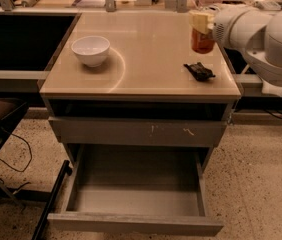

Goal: Pick coke can from middle drawer and place on counter

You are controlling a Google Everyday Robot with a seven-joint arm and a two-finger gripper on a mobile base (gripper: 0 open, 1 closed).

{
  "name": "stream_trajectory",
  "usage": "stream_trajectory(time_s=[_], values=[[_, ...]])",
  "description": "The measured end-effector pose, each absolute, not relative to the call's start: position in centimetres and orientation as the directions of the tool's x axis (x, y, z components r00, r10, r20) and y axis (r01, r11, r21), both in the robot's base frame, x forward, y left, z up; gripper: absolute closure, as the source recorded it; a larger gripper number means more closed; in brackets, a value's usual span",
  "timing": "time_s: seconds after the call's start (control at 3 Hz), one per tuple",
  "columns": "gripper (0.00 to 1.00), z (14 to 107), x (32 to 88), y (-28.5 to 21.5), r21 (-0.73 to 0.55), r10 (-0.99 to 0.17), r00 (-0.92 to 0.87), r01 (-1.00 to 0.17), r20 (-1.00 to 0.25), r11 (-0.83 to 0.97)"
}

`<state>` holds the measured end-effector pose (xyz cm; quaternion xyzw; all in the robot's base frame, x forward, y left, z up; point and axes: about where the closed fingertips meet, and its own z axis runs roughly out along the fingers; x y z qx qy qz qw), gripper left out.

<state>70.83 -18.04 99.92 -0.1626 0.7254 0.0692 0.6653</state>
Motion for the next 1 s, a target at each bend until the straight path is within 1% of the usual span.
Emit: stream_trajectory(time_s=[0.33,0.67,1.0], values=[[1.0,99.4,71.9,-11.7,-0.06,-0.1,-0.057,-0.483,-0.993,0.873],[1.0,97.3,72.1,-6.5,0.005,-0.057,-0.082,-0.614,-0.995,0.789],[1.0,92.4,71.7,-2.9,0.088,-0.023,-0.144,-0.715,-0.989,0.694]])
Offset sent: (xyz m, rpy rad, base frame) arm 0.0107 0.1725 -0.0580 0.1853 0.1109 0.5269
